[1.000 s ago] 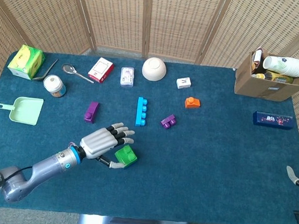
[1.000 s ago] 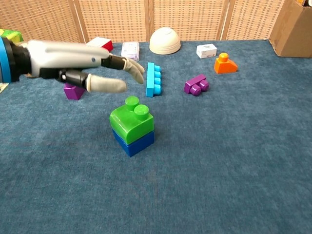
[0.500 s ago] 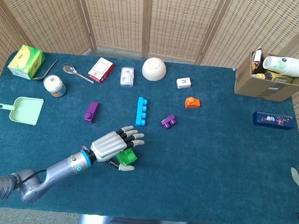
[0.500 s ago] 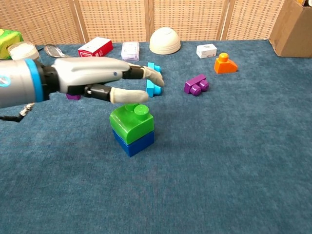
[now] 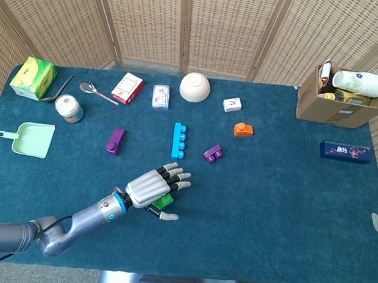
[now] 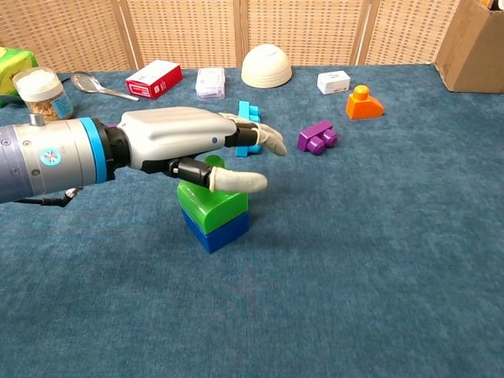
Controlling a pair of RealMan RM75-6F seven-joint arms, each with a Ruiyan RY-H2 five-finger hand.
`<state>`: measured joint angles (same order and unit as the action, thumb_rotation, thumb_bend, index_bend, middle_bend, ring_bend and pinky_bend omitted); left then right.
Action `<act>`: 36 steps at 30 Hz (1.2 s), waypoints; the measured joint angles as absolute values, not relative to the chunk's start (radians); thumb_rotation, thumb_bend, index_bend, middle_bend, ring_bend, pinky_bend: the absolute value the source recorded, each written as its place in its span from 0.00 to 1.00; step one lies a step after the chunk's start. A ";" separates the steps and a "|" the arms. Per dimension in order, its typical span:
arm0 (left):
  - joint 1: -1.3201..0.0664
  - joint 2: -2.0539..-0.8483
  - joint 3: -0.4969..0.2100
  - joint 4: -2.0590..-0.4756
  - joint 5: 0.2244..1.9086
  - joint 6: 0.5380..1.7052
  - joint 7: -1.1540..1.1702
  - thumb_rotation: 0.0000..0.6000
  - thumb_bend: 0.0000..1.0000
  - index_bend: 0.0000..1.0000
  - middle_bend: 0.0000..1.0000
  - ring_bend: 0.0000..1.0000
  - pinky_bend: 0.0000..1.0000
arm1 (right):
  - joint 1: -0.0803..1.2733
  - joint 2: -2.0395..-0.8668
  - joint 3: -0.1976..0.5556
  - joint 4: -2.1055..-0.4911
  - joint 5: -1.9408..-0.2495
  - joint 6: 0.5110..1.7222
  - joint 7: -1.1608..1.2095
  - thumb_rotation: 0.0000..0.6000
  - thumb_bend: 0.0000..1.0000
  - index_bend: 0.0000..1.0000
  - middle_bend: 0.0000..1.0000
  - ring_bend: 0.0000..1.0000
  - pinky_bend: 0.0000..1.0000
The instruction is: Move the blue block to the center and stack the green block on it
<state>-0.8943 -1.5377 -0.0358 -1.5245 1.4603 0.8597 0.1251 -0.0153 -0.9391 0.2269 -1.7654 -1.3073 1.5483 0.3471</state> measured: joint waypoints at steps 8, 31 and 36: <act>-0.880 -1.558 -0.023 -1.494 1.483 0.877 0.117 0.00 0.19 0.11 0.00 0.00 0.00 | -0.013 -0.940 0.228 -1.766 -1.308 1.546 0.345 0.83 0.24 0.19 0.14 0.00 0.00; -0.850 -1.637 0.008 -1.377 1.572 0.944 0.098 0.00 0.19 0.11 0.00 0.00 0.00 | -0.016 -0.934 0.230 -1.773 -1.305 1.547 0.348 0.83 0.24 0.19 0.14 0.00 0.00; -0.843 -1.648 0.012 -1.360 1.581 0.953 0.093 0.00 0.19 0.11 0.00 0.00 0.00 | -0.017 -0.933 0.230 -1.775 -1.305 1.548 0.346 0.82 0.24 0.19 0.14 0.00 0.00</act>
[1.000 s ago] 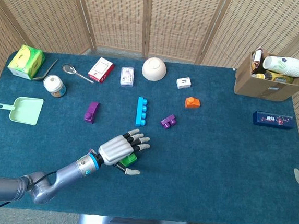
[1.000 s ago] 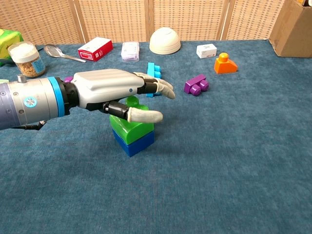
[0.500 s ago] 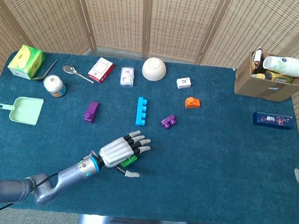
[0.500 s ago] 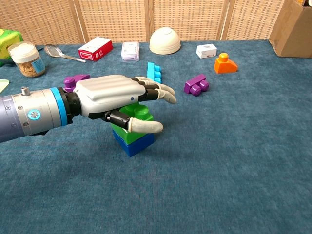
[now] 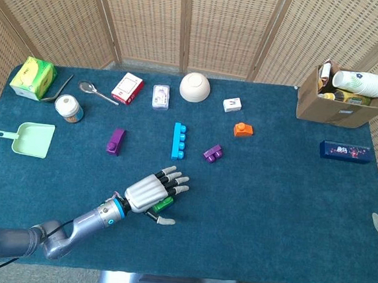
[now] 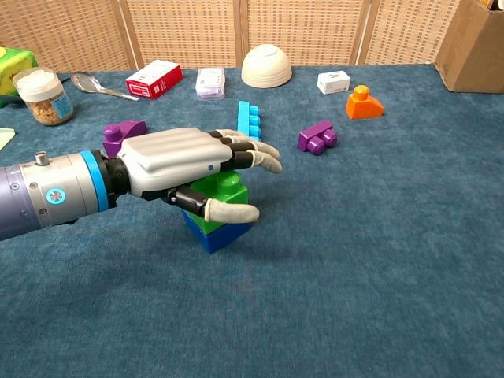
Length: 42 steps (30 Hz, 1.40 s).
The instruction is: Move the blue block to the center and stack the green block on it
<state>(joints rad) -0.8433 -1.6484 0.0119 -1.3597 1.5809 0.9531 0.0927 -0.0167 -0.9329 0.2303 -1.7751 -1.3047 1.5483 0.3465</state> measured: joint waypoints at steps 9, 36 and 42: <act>-0.832 -1.665 0.017 -1.329 1.593 0.966 0.080 0.00 0.19 0.11 0.00 0.00 0.00 | -0.016 -0.931 0.232 -1.781 -1.302 1.547 0.338 0.82 0.24 0.19 0.14 0.00 0.00; -0.823 -1.683 0.024 -1.310 1.614 0.969 0.114 0.00 0.19 0.12 0.00 0.00 0.00 | -0.019 -0.930 0.233 -1.782 -1.299 1.552 0.340 0.82 0.24 0.19 0.14 0.00 0.00; -0.820 -1.686 0.025 -1.306 1.612 0.966 0.112 0.00 0.19 0.12 0.00 0.00 0.00 | -0.019 -0.929 0.234 -1.782 -1.296 1.549 0.341 0.82 0.24 0.19 0.14 0.00 0.00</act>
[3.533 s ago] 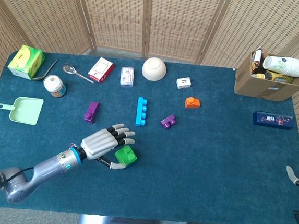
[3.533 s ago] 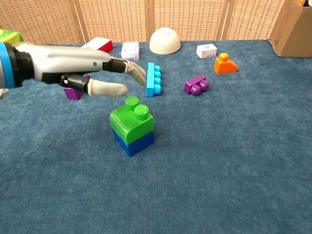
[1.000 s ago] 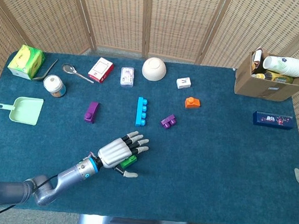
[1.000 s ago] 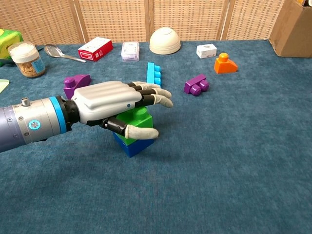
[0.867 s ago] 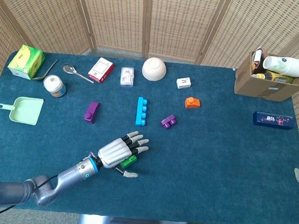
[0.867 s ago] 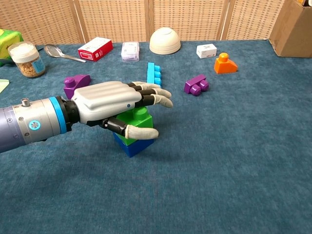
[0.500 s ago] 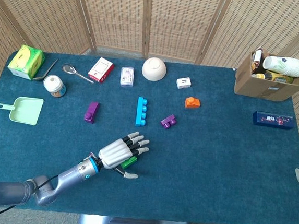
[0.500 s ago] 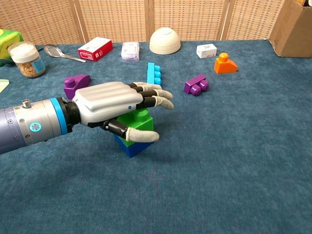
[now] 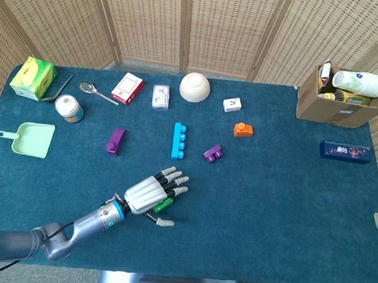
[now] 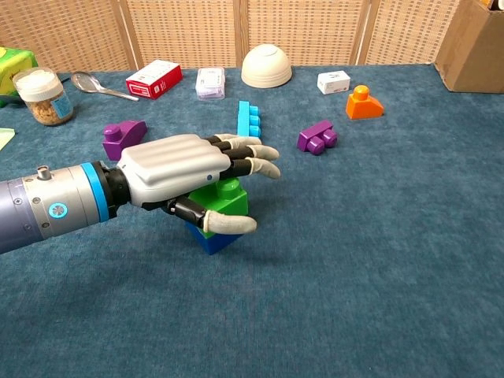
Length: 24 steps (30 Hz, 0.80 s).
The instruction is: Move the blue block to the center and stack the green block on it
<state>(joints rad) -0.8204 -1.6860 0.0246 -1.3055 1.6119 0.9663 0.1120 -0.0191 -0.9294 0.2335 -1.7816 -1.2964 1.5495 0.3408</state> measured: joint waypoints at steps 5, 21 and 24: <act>-0.818 -1.688 0.022 -1.306 1.610 0.969 0.108 0.00 0.19 0.12 0.00 0.00 0.00 | -0.019 -0.928 0.234 -1.784 -1.295 1.548 0.339 0.82 0.24 0.19 0.14 0.00 0.00; -0.814 -1.530 -0.091 -1.526 1.538 1.016 0.038 0.00 0.19 0.11 0.00 0.00 0.00 | -0.012 -0.924 0.236 -1.790 -1.291 1.537 0.330 0.82 0.24 0.19 0.14 0.00 0.00; -0.804 -1.457 -0.103 -1.597 1.513 1.019 0.037 0.00 0.19 0.11 0.00 0.00 0.00 | -0.004 -0.925 0.239 -1.784 -1.287 1.525 0.329 0.82 0.24 0.19 0.14 0.00 0.00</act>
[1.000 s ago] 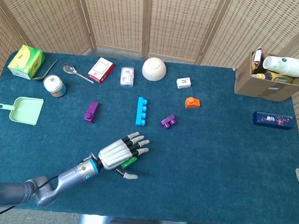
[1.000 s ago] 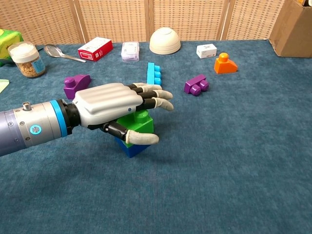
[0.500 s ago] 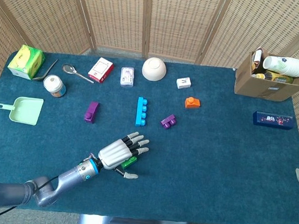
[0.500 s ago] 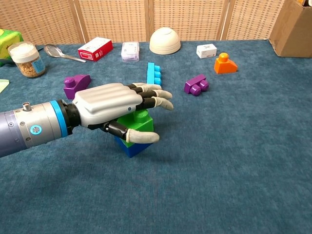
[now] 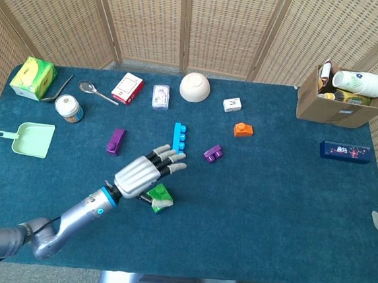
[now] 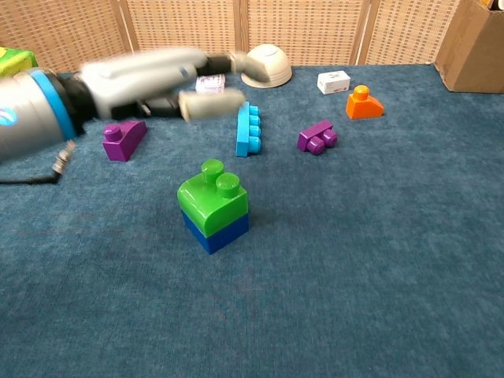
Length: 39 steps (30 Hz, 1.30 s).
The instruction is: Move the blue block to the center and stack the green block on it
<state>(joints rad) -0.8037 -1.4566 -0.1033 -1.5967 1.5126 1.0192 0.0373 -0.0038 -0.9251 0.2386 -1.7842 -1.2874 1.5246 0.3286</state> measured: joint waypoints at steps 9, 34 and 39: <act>-0.700 -1.183 -0.090 -1.795 1.423 1.061 0.067 0.00 0.19 0.13 0.00 0.00 0.00 | 0.038 -0.950 0.248 -1.743 -1.267 1.481 0.273 0.83 0.24 0.19 0.14 0.00 0.00; -0.166 -0.889 0.102 -1.835 1.405 1.490 -0.123 0.00 0.19 0.18 0.02 0.00 0.00 | 0.148 -1.053 0.210 -1.702 -1.261 1.385 -0.019 0.82 0.24 0.19 0.14 0.00 0.00; -0.102 -0.911 0.120 -1.789 1.419 1.527 -0.149 0.00 0.19 0.20 0.03 0.00 0.00 | 0.152 -1.062 0.200 -1.711 -1.267 1.379 -0.031 0.82 0.24 0.19 0.14 0.00 0.00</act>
<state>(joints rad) -0.1019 -0.9110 0.1204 -1.7890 1.4194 1.5269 -0.1490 0.1523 -1.0620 0.1997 -1.7114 -1.2671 1.3790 -0.0312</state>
